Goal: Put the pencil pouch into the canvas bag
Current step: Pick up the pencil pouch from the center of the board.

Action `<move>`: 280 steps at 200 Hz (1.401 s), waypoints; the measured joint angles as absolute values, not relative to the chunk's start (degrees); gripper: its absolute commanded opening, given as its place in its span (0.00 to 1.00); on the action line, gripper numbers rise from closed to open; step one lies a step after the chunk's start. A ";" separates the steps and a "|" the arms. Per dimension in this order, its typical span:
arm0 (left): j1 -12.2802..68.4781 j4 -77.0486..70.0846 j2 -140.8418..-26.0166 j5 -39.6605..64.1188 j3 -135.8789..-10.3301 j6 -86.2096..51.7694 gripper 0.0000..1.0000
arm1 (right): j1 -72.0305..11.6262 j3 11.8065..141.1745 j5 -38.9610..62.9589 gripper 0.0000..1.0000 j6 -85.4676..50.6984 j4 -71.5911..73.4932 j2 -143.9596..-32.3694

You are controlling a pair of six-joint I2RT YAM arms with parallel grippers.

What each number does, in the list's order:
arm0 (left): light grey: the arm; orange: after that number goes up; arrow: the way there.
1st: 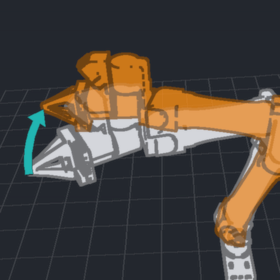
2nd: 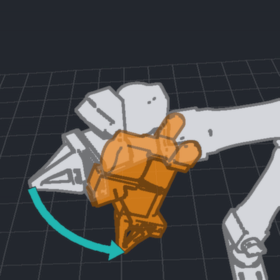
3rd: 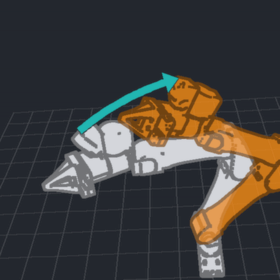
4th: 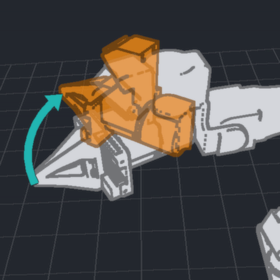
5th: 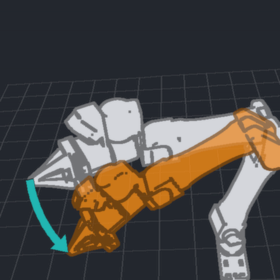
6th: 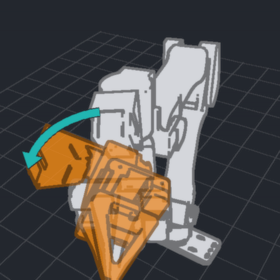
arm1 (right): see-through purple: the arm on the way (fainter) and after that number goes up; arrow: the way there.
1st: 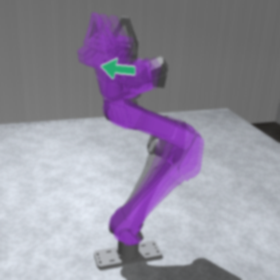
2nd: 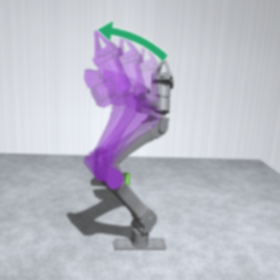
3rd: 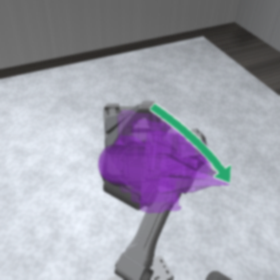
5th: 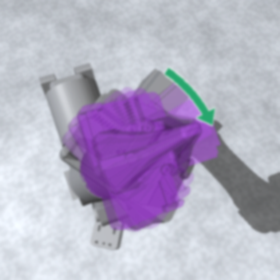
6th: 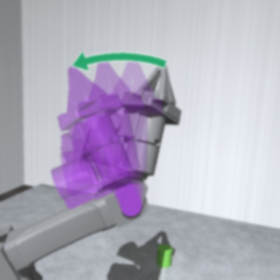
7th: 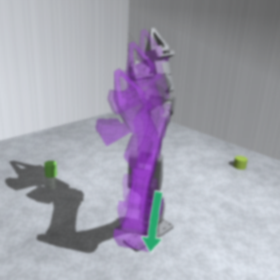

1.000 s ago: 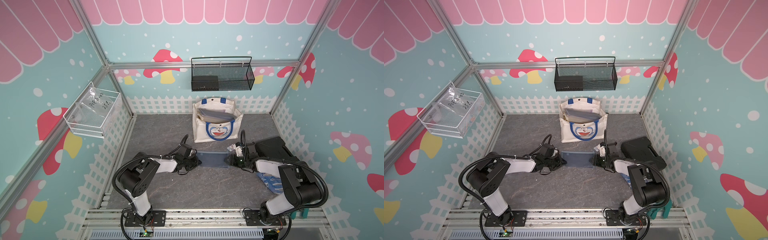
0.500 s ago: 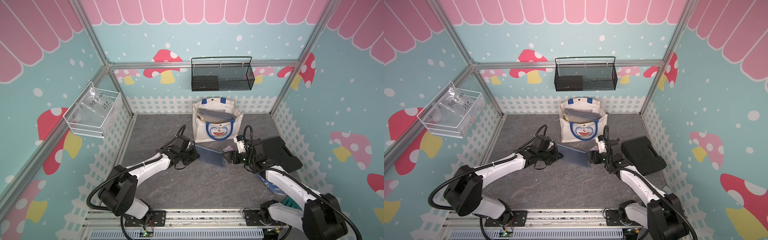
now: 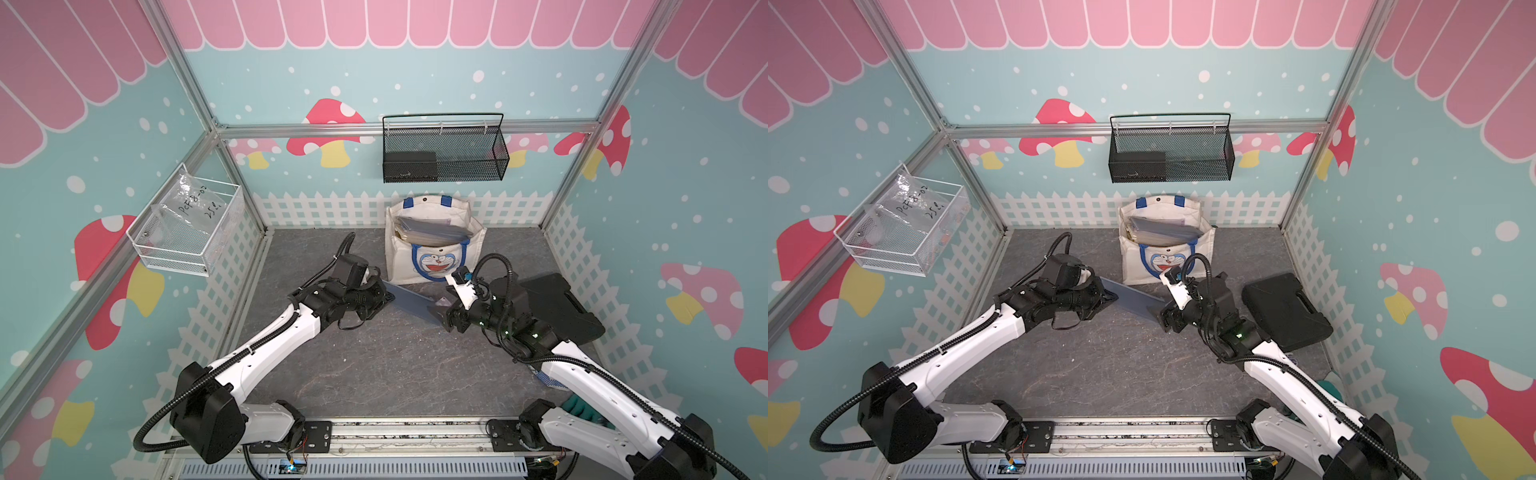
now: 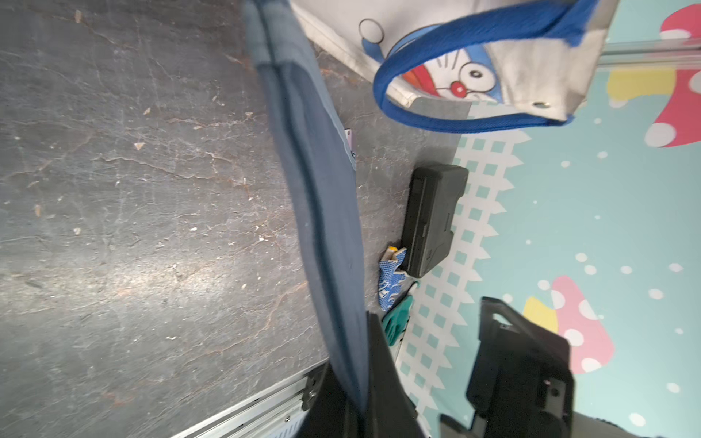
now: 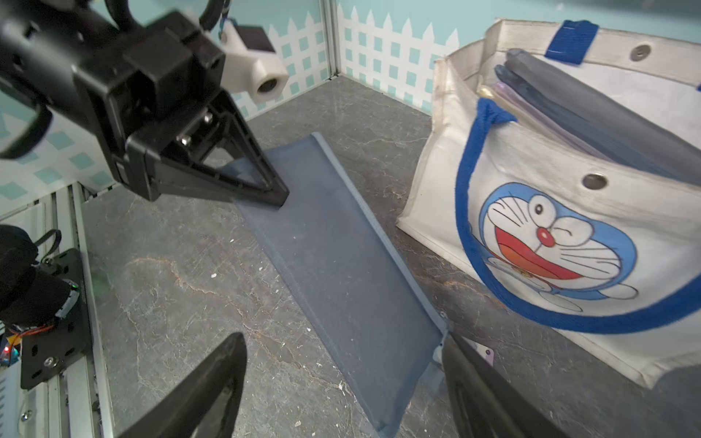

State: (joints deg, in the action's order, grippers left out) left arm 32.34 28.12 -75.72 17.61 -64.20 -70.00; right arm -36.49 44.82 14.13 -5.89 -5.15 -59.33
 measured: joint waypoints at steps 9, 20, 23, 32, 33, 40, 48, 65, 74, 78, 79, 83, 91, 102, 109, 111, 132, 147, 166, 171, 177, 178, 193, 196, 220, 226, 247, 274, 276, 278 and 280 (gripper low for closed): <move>32.34 28.10 -75.50 17.50 -65.06 -70.57 0.00 | -37.80 45.10 13.21 0.82 -5.26 -4.86 -60.47; 32.34 28.08 -75.22 17.30 -65.73 -71.20 0.00 | -38.83 45.32 12.23 0.82 -4.62 -4.54 -61.80; 32.34 28.05 -75.13 17.26 -65.89 -71.40 0.00 | -39.07 45.43 12.01 0.82 -4.47 -4.45 -62.22; 32.34 28.05 -74.94 17.12 -66.11 -71.79 0.00 | -39.59 45.74 11.16 0.81 -4.05 -4.03 -63.42; 32.34 28.05 -74.89 17.12 -66.13 -71.83 0.00 | -39.64 45.78 11.03 0.81 -3.97 -3.97 -63.64; 32.34 28.08 -74.74 17.08 -66.15 -72.03 0.00 | -39.94 45.95 10.33 0.80 -3.55 -3.27 -64.66; 32.38 28.10 -74.54 17.02 -66.15 -72.34 0.00 | -40.25 46.19 9.69 0.79 -3.05 -2.74 -65.89; 32.38 28.10 -74.28 16.88 -66.15 -73.23 0.00 | -40.56 47.22 8.05 0.76 -2.17 -2.07 -68.38; 32.38 28.12 -74.24 16.91 -66.15 -73.65 0.00 | -40.62 48.10 7.18 0.75 -1.56 -1.67 -69.82; 32.38 28.10 -74.22 16.91 -66.15 -73.82 0.00 | -40.62 48.53 6.92 0.74 -1.30 -1.48 -70.43; 32.38 28.10 -74.19 16.91 -66.15 -73.89 0.00 | -40.62 48.66 6.83 0.74 -1.23 -1.39 -70.63; 32.38 28.08 -74.19 16.91 -66.15 -74.13 0.00 | -40.62 48.99 6.61 0.74 -0.93 -1.08 -71.18; 32.38 28.05 -74.13 16.93 -66.15 -74.63 0.00 | -40.64 49.82 6.11 0.74 -0.40 -0.34 -72.31; 32.45 28.01 -74.02 16.93 -66.15 -75.18 0.00 | -40.71 50.83 5.48 0.72 0.32 0.56 -73.89; 32.47 28.01 -73.91 16.91 -66.15 -75.53 0.00 | -40.84 51.42 5.10 0.71 0.78 1.02 -74.81; 32.47 27.99 -73.84 16.93 -66.15 -75.64 0.00 | -40.91 51.57 4.97 0.70 0.84 1.17 -75.07; 32.56 27.90 -73.47 16.93 -66.15 -76.44 0.00 | -41.23 52.58 4.03 0.66 2.07 2.61 -77.34; 32.69 27.77 -73.30 16.93 -66.17 -76.77 0.00 | -41.28 53.56 3.84 0.63 3.03 3.31 -78.87; 32.71 27.79 -73.21 17.12 -66.26 -77.06 0.00 | -41.32 54.37 3.62 0.60 3.81 4.29 -80.34; 32.71 27.77 -73.21 17.17 -66.28 -77.19 0.00 | -41.32 54.41 3.55 0.59 4.05 4.49 -80.55; 32.71 27.77 -73.21 17.26 -66.35 -77.34 0.00 | -41.32 54.41 3.44 0.58 4.27 4.71 -80.77; 32.71 27.77 -73.21 17.28 -66.35 -77.38 0.00 | -41.32 54.41 3.42 0.58 4.27 4.73 -80.79; 32.69 27.77 -73.21 17.43 -66.48 -77.67 0.00 | -41.43 54.43 2.74 0.44 4.82 5.13 -81.14; 32.69 27.77 -73.19 17.47 -66.52 -77.71 0.00 | -41.43 54.43 2.55 0.40 5.32 5.21 -81.14; 32.56 27.75 -73.17 17.61 -66.59 -77.82 0.00 | -41.80 54.43 1.39 0.15 5.89 5.82 -81.10; 32.47 27.73 -73.17 17.67 -66.59 -77.80 0.00 | -41.98 54.43 1.26 0.12 6.26 5.96 -80.95; 32.21 27.75 -73.19 17.89 -66.92 -77.60 0.06 | -42.06 54.41 1.06 0.04 8.14 5.76 -79.53; 32.08 27.51 -73.25 18.24 -68.45 -75.99 0.37 | -42.04 54.41 0.95 0.00 11.03 5.21 -76.44; 32.03 27.49 -73.25 18.20 -68.51 -75.61 0.40 | -42.00 54.43 0.91 0.00 11.29 5.17 -76.23; 31.99 27.27 -73.25 18.22 -68.55 -75.68 0.42 | -42.00 54.41 0.93 0.00 11.46 5.13 -76.03; 31.94 27.18 -73.25 18.22 -68.58 -75.66 0.44 | -42.00 54.41 0.91 0.00 11.70 5.08 -75.83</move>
